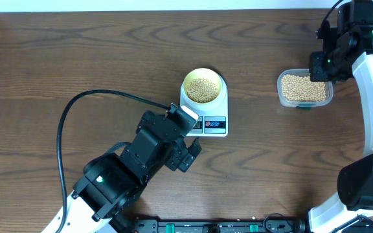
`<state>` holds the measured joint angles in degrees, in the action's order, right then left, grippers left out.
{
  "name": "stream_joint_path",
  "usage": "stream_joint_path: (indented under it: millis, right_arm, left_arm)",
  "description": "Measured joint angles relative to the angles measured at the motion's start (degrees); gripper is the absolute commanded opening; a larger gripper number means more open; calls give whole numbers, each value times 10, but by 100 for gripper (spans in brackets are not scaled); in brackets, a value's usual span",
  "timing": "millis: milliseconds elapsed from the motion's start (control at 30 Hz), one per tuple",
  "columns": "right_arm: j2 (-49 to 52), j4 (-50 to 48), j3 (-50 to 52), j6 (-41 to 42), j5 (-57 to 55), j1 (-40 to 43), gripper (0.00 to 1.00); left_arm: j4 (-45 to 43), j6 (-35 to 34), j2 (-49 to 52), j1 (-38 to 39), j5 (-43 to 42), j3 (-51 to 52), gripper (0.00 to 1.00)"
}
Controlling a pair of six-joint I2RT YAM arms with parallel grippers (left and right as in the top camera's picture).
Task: Scoop item into bowl and weigh 50g on scale
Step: 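Lower the green scoop into the tub with the right gripper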
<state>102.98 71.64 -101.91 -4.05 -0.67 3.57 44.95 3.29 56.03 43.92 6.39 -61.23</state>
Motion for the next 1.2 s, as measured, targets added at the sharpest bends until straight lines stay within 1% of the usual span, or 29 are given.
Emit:
stream_joint_path:
  millis: [267,533,733,1200]
  right_arm:
    - [2,26,0,6,-73,-27,1]
    - [22,18,0,9,-111,-67,1]
    - [24,16,0,9,-148,-83,2]
    - [24,16,0,22,-159,-101,2]
  left_arm:
    - [0,0,0,0,0,0,98]
    - [0,0,0,0,0,0,98]
    - [0,0,0,0,0,0,98]
    - [0,0,0,0,0,0,98]
